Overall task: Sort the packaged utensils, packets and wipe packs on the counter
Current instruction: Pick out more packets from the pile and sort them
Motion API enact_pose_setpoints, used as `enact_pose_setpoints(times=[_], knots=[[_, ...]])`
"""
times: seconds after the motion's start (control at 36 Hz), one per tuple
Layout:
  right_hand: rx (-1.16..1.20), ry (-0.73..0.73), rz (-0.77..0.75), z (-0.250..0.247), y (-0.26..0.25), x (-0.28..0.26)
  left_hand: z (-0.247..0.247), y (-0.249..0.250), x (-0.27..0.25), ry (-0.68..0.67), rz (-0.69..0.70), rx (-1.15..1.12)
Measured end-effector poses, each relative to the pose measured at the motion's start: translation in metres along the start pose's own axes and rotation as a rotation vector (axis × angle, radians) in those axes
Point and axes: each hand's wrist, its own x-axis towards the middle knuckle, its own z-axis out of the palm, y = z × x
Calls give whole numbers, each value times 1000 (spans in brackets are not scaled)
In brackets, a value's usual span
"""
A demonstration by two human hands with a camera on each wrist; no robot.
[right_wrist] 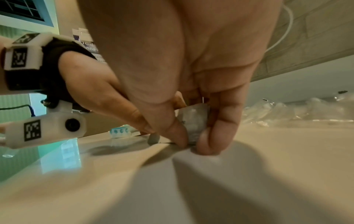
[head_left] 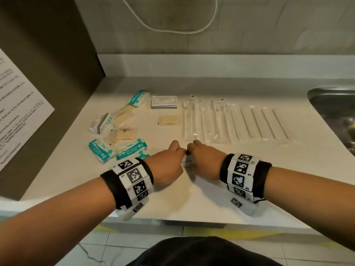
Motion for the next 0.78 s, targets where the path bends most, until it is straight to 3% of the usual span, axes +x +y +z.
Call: enact_pose_setpoints(times=[0.44, 0.61, 0.78], knots=[[145, 23, -2, -15, 16, -3, -4, -25, -4, 187, 18, -153], [163, -45, -5, -32, 17, 10, -16, -34, -8, 248, -7, -411], [307, -66, -69, -68, 10, 36, -61, -56, -11, 275, -56, -633]])
